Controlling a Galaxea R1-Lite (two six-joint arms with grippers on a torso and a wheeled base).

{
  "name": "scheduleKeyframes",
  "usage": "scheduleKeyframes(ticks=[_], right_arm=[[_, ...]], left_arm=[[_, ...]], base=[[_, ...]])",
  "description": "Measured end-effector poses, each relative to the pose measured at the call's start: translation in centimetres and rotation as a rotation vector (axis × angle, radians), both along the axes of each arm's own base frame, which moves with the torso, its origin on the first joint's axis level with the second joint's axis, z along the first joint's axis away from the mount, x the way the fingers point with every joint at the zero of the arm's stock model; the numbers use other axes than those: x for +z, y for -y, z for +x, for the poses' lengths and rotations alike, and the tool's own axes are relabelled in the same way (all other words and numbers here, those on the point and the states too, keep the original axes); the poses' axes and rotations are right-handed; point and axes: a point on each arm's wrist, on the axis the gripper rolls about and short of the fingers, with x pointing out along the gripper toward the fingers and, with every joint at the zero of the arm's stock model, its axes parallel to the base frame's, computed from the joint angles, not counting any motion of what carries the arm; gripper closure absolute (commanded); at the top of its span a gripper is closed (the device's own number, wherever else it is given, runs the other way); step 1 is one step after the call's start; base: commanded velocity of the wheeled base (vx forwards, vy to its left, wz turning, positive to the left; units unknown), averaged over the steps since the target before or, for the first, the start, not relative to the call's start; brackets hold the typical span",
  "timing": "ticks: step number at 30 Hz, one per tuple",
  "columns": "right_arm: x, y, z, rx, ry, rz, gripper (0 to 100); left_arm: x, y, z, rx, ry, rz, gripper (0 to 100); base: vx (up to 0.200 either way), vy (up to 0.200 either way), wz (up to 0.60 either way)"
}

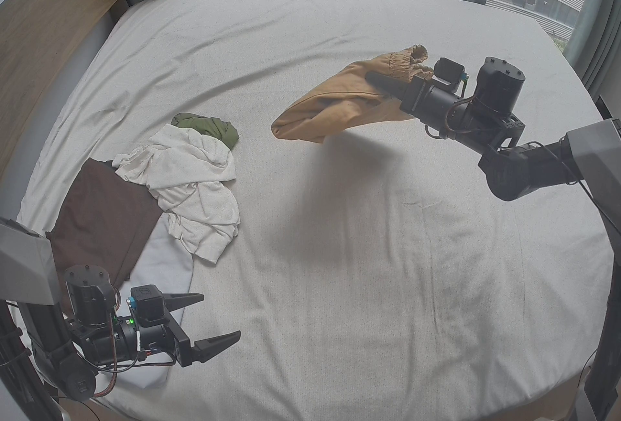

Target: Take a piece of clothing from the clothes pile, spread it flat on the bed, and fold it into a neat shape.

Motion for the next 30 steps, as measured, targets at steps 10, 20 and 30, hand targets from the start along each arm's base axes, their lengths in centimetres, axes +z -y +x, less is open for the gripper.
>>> scheduleKeyframes(ticks=[10,20,30], right_arm=[[-4.9,0.3,4.6,-0.038,-0.055,-0.024,100],[-12.1,0.5,4.1,-0.051,-0.167,-0.116,100],[-16.0,1.1,1.8,-0.058,-0.216,-0.146,100]], left_arm=[[0.0,0.0,0.0,0.002,-0.003,-0.001,0],[0.0,0.0,0.0,0.003,0.000,-0.001,0],[0.0,0.0,0.0,0.002,0.000,-0.002,0]], base=[[0.000,0.000,0.00],[0.000,0.000,0.00],[0.000,0.000,0.00]])
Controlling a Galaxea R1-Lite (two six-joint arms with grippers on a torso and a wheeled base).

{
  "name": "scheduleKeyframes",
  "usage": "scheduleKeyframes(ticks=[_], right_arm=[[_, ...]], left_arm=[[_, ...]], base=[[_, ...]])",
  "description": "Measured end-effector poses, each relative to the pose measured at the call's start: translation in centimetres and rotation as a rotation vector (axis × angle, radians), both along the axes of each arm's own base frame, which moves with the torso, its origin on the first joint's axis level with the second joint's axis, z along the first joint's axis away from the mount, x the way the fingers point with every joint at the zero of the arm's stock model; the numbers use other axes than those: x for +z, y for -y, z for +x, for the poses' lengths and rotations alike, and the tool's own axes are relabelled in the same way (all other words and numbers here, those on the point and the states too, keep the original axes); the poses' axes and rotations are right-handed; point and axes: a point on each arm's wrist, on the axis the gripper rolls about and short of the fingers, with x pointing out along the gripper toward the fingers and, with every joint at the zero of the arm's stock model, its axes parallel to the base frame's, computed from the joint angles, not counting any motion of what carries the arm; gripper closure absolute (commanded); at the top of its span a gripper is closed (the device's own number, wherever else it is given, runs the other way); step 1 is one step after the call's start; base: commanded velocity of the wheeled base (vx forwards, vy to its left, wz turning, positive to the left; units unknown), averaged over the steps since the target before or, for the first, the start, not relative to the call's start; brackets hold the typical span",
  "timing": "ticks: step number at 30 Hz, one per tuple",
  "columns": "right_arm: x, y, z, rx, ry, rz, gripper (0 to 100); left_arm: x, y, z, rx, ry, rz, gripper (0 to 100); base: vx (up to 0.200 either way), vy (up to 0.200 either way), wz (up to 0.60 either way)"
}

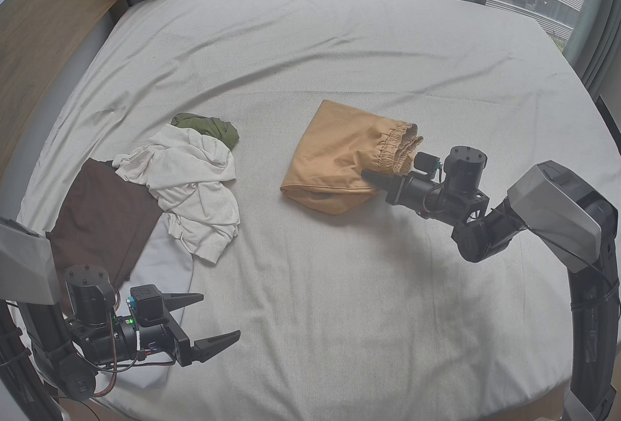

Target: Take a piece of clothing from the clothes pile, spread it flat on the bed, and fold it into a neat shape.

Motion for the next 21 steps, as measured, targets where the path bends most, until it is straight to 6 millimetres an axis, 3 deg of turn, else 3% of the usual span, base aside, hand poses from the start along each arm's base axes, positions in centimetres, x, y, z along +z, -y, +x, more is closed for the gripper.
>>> scheduleKeyframes(ticks=[11,12,21], right_arm=[[-1.9,0.5,-1.2,-0.021,-0.038,-0.017,100],[-1.9,0.5,-1.2,-0.021,-0.039,-0.018,0],[-2.4,0.6,-1.5,-0.028,-0.037,-0.048,0]], left_arm=[[0.1,-0.3,0.1,0.012,0.004,0.000,0],[0.1,-0.3,0.1,0.013,0.005,0.000,0],[0.1,-0.4,0.1,0.017,0.007,0.000,0]], base=[[0.000,0.000,0.00],[0.000,0.000,0.00],[0.000,0.000,0.00]])
